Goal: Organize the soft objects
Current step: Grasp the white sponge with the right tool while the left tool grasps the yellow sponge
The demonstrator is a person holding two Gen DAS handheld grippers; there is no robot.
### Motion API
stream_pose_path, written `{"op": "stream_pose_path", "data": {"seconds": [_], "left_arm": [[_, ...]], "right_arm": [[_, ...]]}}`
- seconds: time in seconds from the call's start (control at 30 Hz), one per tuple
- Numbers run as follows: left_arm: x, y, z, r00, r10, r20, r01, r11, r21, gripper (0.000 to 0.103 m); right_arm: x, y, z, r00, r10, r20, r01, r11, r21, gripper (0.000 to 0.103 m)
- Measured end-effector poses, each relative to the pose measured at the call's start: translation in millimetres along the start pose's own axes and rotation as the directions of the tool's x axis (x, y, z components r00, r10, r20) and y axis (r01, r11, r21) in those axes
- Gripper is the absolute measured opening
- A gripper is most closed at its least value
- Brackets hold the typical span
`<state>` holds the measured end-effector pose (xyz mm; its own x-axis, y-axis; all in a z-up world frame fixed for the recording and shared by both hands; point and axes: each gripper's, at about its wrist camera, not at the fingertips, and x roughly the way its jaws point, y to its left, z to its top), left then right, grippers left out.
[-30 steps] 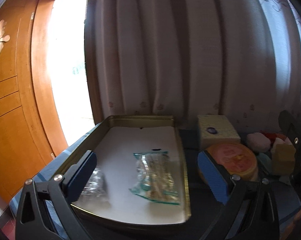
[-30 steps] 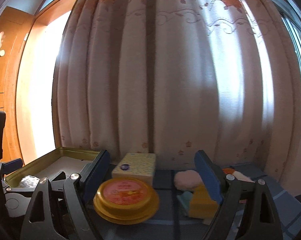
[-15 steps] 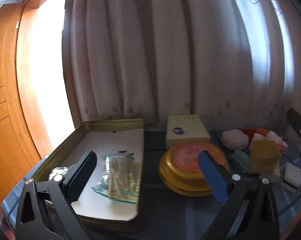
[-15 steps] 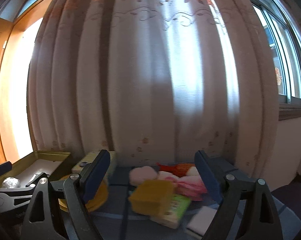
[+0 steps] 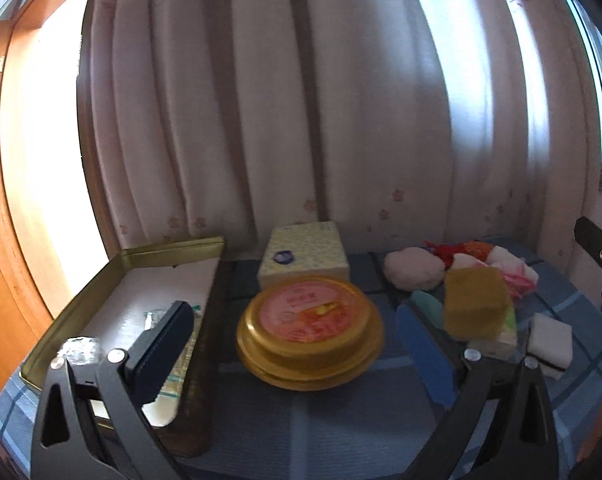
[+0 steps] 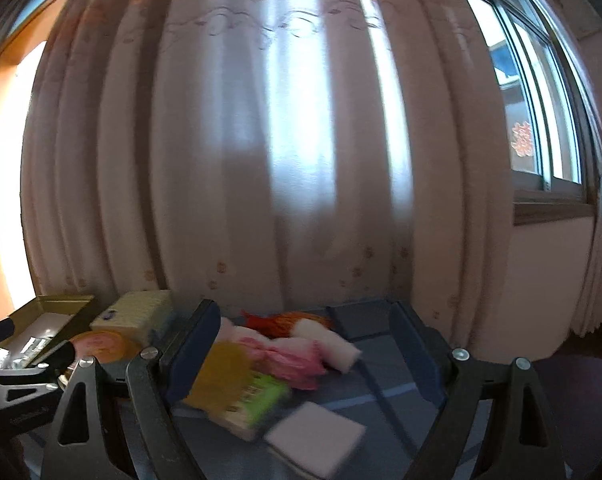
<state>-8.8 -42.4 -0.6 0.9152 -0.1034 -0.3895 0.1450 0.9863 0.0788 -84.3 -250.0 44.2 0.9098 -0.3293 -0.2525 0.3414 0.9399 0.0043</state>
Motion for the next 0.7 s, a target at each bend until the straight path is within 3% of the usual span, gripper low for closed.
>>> {"op": "stream_pose_path", "data": {"seconds": [0.23, 0.37, 0.43, 0.53, 0.57, 0.7], "left_arm": [[-4, -28, 0, 0.999, -0.046, -0.023, 0.048, 0.996, 0.070, 0.102], [-5, -45, 0, 0.996, -0.073, -0.043, 0.077, 0.991, 0.108, 0.102], [-2, -51, 0, 0.993, -0.094, -0.065, 0.100, 0.989, 0.109, 0.102], [0, -59, -1, 0.987, -0.125, -0.098, 0.135, 0.985, 0.106, 0.102], [0, -61, -1, 0.986, -0.130, -0.105, 0.141, 0.984, 0.108, 0.102], [2, -65, -1, 0.985, -0.121, -0.121, 0.135, 0.984, 0.113, 0.102]], "right_arm": [[13, -42, 2, 0.996, -0.009, -0.091, 0.011, 1.000, 0.012, 0.088], [27, -58, -1, 0.977, 0.042, -0.210, -0.038, 0.999, 0.025, 0.088], [34, -57, -8, 0.956, 0.091, -0.277, -0.089, 0.996, 0.020, 0.088], [51, -44, -20, 0.893, 0.183, -0.412, -0.205, 0.979, -0.009, 0.088], [53, -40, -20, 0.881, 0.202, -0.428, -0.232, 0.972, -0.018, 0.088], [72, -23, -25, 0.810, 0.235, -0.538, -0.315, 0.947, -0.060, 0.088]]}}
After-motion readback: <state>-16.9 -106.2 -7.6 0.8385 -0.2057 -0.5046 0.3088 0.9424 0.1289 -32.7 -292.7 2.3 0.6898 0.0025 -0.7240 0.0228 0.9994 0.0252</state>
